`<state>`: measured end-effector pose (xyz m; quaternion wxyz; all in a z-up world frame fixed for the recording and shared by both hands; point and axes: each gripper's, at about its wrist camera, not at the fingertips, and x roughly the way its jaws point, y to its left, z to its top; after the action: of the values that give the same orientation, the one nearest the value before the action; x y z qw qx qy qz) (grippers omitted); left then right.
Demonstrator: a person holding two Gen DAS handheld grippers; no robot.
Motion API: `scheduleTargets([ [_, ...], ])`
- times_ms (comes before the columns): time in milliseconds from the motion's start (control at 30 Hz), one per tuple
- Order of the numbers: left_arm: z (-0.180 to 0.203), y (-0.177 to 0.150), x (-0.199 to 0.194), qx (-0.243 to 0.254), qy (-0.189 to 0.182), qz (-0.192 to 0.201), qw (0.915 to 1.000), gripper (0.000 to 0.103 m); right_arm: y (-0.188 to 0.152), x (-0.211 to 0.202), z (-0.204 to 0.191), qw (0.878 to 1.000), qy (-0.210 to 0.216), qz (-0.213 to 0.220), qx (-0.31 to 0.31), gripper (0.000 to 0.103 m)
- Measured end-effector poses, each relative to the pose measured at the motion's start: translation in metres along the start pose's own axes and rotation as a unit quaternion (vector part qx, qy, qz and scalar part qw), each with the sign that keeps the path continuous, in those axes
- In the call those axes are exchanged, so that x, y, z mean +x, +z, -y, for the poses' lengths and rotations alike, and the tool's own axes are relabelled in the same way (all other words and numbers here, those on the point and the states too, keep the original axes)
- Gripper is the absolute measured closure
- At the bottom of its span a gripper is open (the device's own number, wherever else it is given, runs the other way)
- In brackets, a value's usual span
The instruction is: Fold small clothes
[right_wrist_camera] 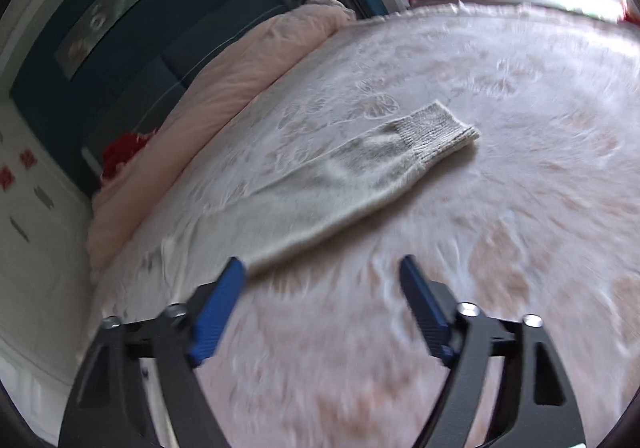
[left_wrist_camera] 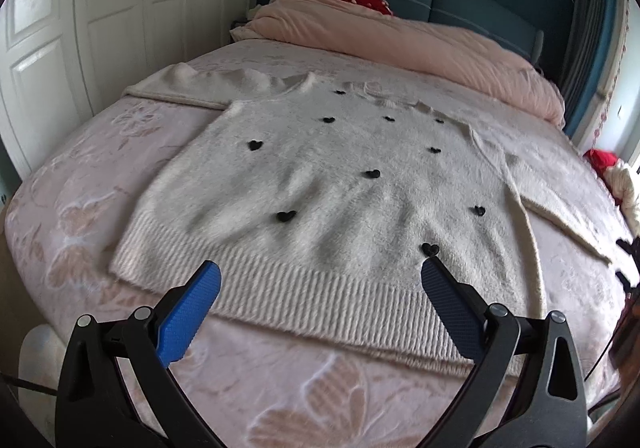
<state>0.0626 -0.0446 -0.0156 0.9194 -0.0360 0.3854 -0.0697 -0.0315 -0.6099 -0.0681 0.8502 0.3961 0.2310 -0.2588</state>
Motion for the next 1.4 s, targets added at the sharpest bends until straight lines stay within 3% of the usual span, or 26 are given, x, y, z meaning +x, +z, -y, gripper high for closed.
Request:
scheduleTargets([
  [167, 0.015, 0.002, 0.020, 0.018, 0.006, -0.014, 0.9997, 0.005, 0.028, 0.051, 0.026, 0.999, -0.013, -0.015, 0.041, 0.037],
  [233, 0.018, 0.003, 0.027, 0.022, 0.010, -0.020, 0.9995, 0.005, 0.033, 0.065, 0.032, 0.998, -0.016, -0.017, 0.052, 0.042],
  [300, 0.018, 0.004, 0.033, 0.024, 0.012, -0.025, 0.9993, 0.005, 0.038, 0.078, 0.040, 0.997, 0.001, -0.016, 0.073, 0.068],
  [333, 0.017, 0.004, 0.034, 0.024, 0.013, -0.026, 0.9993, 0.005, 0.040, 0.082, 0.043, 0.996, 0.004, -0.016, 0.083, 0.073],
  [367, 0.016, 0.005, 0.036, 0.025, 0.013, -0.026, 0.9993, 0.005, 0.043, 0.087, 0.048, 0.995, 0.012, -0.013, 0.102, 0.086],
  [400, 0.015, 0.006, 0.038, 0.025, 0.013, -0.026, 0.9993, 0.005, 0.045, 0.090, 0.051, 0.993, 0.018, -0.010, 0.115, 0.092],
  [467, 0.012, 0.008, 0.040, 0.025, 0.013, -0.023, 0.9993, 0.005, 0.053, 0.095, 0.051, 0.991, 0.027, -0.002, 0.134, 0.094],
  [533, 0.009, 0.010, 0.042, 0.024, 0.011, -0.022, 0.9994, 0.005, 0.061, 0.092, 0.037, 0.992, 0.033, 0.014, 0.121, 0.094],
  [633, -0.001, 0.014, 0.044, 0.010, -0.002, -0.021, 0.9997, 0.005, 0.076, 0.078, -0.018, 0.993, 0.085, 0.047, 0.073, 0.094],
  [733, -0.009, 0.018, 0.045, -0.005, -0.009, -0.019, 0.9998, 0.005, 0.080, 0.067, -0.112, 0.985, 0.165, 0.053, -0.015, 0.094],
  [833, -0.019, 0.021, 0.043, -0.019, -0.013, -0.017, 0.9996, 0.005, 0.058, 0.062, -0.231, 0.960, 0.243, 0.033, -0.131, 0.094],
  [933, -0.028, 0.023, 0.040, -0.032, -0.013, -0.014, 0.9993, 0.005, -0.001, 0.074, -0.349, 0.921, 0.309, -0.021, -0.235, 0.094],
  [1033, -0.041, 0.025, 0.037, -0.044, -0.010, -0.010, 0.9989, 0.005, -0.066, 0.099, -0.413, 0.895, 0.326, -0.077, -0.294, 0.092],
  [1067, -0.046, 0.026, 0.036, -0.048, -0.009, -0.008, 0.9988, 0.005, -0.096, 0.117, -0.432, 0.886, 0.322, -0.114, -0.312, 0.090],
  [1167, -0.061, 0.028, 0.034, -0.053, -0.009, -0.008, 0.9985, 0.005, -0.153, 0.146, -0.451, 0.878, 0.285, -0.167, -0.347, 0.090],
  [1267, -0.076, 0.032, 0.034, -0.062, -0.018, -0.008, 0.9978, 0.005, -0.169, 0.133, -0.429, 0.880, 0.283, -0.174, -0.340, 0.086],
  [1333, -0.085, 0.039, 0.037, -0.071, -0.029, -0.007, 0.9971, 0.005, -0.168, 0.114, -0.395, 0.895, 0.257, -0.157, -0.328, 0.073],
  [1400, -0.092, 0.054, 0.050, -0.090, -0.049, -0.013, 0.9947, 0.005, -0.161, 0.098, -0.348, 0.913, 0.196, -0.135, -0.330, 0.066],
])
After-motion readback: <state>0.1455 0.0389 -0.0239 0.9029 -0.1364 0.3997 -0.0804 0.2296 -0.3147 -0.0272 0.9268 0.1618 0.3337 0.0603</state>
